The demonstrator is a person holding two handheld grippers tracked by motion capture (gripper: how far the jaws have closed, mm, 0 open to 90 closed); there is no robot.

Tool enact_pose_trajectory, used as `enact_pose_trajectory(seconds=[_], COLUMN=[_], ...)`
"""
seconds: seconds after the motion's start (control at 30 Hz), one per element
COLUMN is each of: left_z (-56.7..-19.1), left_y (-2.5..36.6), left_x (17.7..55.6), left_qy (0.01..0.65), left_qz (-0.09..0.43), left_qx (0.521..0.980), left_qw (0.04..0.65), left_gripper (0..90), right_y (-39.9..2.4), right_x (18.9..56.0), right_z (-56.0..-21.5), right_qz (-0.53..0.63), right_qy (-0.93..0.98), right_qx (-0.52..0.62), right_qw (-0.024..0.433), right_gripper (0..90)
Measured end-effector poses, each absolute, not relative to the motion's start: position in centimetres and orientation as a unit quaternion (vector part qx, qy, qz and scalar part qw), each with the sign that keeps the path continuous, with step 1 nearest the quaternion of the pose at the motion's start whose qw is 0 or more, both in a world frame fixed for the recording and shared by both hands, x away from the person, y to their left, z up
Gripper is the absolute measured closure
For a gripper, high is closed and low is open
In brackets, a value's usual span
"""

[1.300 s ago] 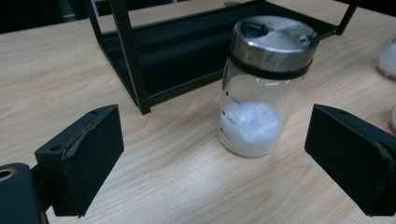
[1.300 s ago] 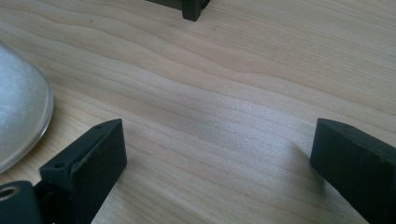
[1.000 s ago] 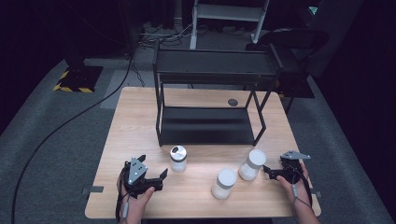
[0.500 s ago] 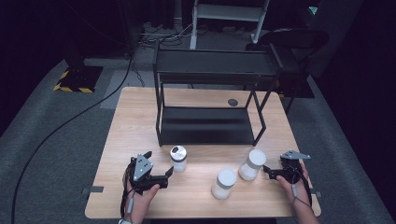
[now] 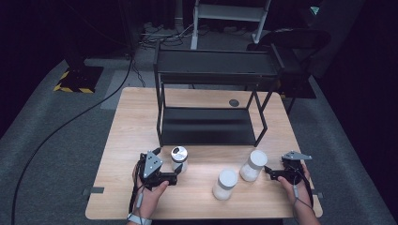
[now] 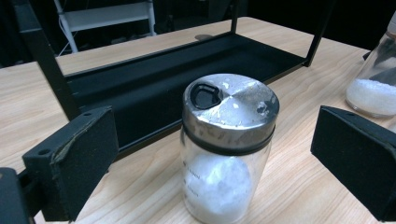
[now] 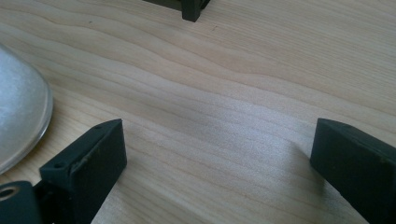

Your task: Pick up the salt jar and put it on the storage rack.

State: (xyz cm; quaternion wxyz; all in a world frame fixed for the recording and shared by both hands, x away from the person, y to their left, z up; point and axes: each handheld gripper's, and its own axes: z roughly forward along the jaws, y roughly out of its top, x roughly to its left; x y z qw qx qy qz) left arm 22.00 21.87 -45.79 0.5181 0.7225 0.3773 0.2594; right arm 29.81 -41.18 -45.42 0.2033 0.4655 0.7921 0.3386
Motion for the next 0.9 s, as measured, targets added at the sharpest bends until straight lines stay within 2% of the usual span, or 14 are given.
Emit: enact_pose_trajectory(seconds=[0.27, 0.9], left_z=[-46.3, -46.9], left_y=[21.5, 20.1], left_x=[22.9, 25.6], left_qy=[0.37, 0.381], left_qz=[0.255, 0.229], left_qx=[0.721, 0.746], left_qw=[0.527, 0.497], left_gripper=[0.3, 0.5], right_y=[-41.2, -41.1], right_x=[29.8, 29.7], right_z=[-45.4, -45.4], right_qz=[0.339, 0.338], right_qy=[0.792, 0.79], right_qx=[0.466, 0.468], right_qw=[0.203, 0.205], right_gripper=[3.1, 3.3])
